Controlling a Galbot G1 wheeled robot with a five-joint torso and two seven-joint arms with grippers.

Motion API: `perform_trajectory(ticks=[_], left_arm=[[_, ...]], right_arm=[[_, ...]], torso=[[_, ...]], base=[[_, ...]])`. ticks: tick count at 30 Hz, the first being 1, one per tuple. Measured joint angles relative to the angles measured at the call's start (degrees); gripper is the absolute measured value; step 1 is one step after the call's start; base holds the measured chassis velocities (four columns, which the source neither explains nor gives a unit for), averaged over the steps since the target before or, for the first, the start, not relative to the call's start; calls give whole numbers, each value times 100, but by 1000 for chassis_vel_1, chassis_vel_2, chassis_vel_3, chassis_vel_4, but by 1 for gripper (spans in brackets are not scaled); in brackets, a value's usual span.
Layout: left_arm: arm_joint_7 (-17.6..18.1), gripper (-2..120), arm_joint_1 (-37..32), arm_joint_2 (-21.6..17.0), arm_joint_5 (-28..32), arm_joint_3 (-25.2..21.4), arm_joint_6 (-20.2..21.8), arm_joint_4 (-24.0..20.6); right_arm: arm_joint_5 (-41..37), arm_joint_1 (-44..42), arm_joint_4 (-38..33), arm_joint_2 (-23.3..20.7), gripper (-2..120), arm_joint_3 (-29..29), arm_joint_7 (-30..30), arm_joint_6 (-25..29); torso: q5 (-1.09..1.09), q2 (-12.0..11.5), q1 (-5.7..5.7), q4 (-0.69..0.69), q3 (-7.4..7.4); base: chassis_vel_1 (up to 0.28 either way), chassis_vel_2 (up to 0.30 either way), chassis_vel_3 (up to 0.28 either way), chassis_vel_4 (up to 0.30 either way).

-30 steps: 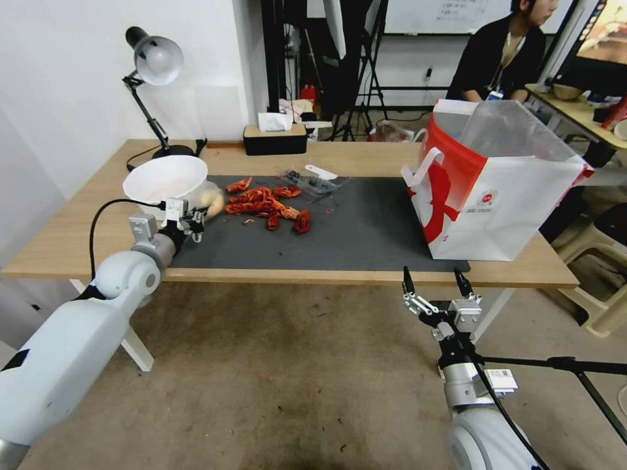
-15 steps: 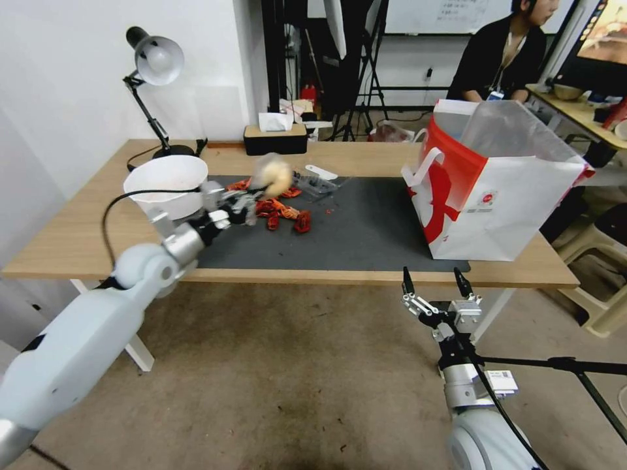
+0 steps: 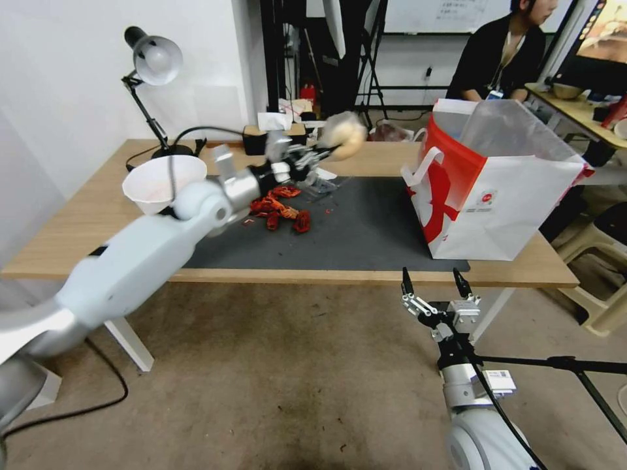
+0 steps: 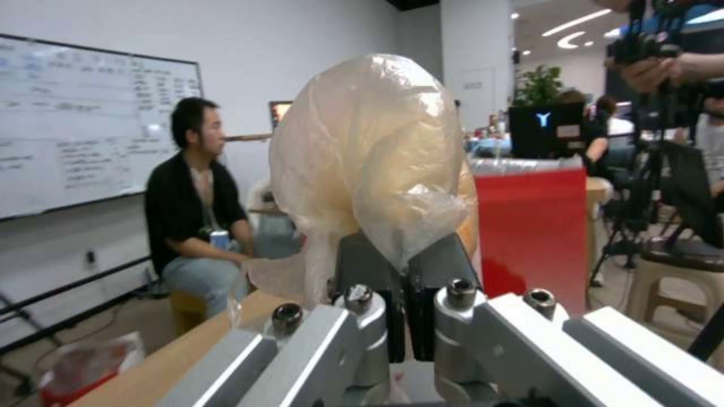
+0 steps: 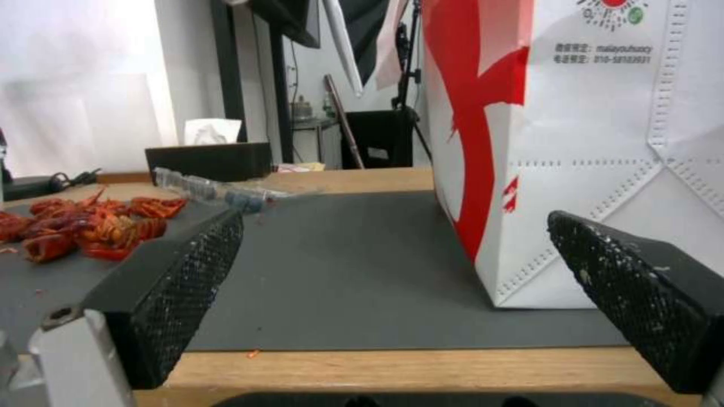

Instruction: Pick up the trash from the table and place it into the takeout bag.

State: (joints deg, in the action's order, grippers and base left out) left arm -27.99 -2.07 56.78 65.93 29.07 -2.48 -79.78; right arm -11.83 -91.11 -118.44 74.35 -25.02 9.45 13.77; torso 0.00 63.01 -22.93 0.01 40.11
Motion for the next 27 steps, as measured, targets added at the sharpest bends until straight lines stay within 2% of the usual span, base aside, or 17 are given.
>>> perform_trajectory(ticks=[2, 4, 5, 6, 7, 8, 12, 13, 16, 20, 23, 26, 27], left_arm=[[-1, 0, 288, 266, 89, 192, 28, 163], [1, 0, 392, 375, 126, 261, 47, 219], [12, 0, 658, 655, 201, 422, 80, 371], [12, 0, 658, 655, 201, 422, 80, 371], [34, 0, 1090, 1189, 294, 670, 114, 688], [39, 0, 1295, 1450, 313, 809, 120, 922], [37, 0, 1493, 1748, 319, 964, 121, 1227], [40, 0, 1563, 1882, 322, 1029, 122, 1379], [26, 0, 1753, 2321, 329, 1257, 159, 1835], [-15, 0, 1846, 2571, 328, 1371, 199, 2089], [-112, 0, 2029, 2881, 298, 1558, 413, 2404], [-190, 0, 2111, 2975, 243, 1604, 552, 2533], [-281, 0, 2195, 3054, 133, 1607, 784, 2628]], right_arm=[[0, 8, 8, 5, 100, -6, 0, 0], [0, 10, 12, 8, 100, -9, 0, 1], [0, 12, 23, 13, 100, -18, 1, 2], [0, 12, 23, 13, 100, -18, 1, 2], [0, 14, 34, 25, 100, -24, 2, 9], [0, 8, 37, 30, 100, -37, 4, 15], [0, 2, 45, 34, 100, -45, 4, 29], [0, -3, 50, 36, 100, -55, 5, 38], [0, -4, 54, 40, 100, -68, 7, 57], [-4, 0, 61, 41, 100, -74, 8, 64], [-16, 16, 73, 43, 100, -81, 10, 78], [-24, 29, 73, 49, 100, -82, 10, 80], [-30, 42, 73, 58, 100, -82, 10, 81]], torso=[[2, 0, 0, -1, 0], [1, 0, 0, 0, 0], [2, 0, 0, -1, 0], [2, 0, 0, -1, 0], [2, 1, 0, -4, 0], [2, 1, 0, -1, 0], [2, 2, 0, -3, 0], [1, 1, 0, 1, 0], [2, 1, 1, -2, 0], [1, 1, 1, -1, 0], [1, 1, 1, -2, 0], [1, 1, 1, -2, -1], [0, 1, 1, 0, 0]], base=[[0, 0, 0, 0], [0, 0, 0, 0], [0, 0, 0, 0], [0, 0, 0, 0], [0, 0, 0, 0], [0, 0, 0, 0], [0, 0, 0, 0], [0, 0, 0, 0], [0, 0, 0, 0], [0, 0, 0, 0], [0, 0, 0, 0], [0, 0, 0, 0], [0, 0, 0, 0]])
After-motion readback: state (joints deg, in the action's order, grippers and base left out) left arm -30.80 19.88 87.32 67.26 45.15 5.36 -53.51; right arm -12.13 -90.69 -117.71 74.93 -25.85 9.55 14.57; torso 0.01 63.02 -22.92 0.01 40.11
